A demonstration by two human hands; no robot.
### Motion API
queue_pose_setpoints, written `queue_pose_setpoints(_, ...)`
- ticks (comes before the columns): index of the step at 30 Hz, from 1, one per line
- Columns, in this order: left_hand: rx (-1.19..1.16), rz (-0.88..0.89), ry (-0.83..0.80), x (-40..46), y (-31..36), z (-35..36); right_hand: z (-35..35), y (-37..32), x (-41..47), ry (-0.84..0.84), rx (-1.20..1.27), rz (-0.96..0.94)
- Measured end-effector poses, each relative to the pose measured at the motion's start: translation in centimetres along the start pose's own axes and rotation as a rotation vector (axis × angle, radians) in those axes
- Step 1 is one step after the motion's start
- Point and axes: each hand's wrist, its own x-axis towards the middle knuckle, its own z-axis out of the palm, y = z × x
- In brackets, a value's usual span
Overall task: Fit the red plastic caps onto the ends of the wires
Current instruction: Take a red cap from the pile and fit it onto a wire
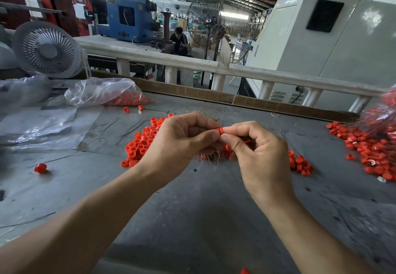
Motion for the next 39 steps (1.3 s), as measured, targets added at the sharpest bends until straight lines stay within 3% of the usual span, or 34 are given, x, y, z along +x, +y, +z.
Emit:
queue_pose_setpoints(8, -0.066, -0.038, 0.05, 0.1, -0.1, 0.1, 0.1, -0.2, 0.1, -0.013, -0.116, -0.182)
queue_pose_setpoints(21, -0.364, -0.293, 0.047, -0.1, 0.0, 0.9, 1.4, -0.1, -0.2, 0.087, -0.468, -0.409)
queue_pose_setpoints(39, -0.279, -0.308, 0.015, -0.1, 0.2, 0.7, 1.1, 0.4, 0.4, 0.049, -0.485, -0.42)
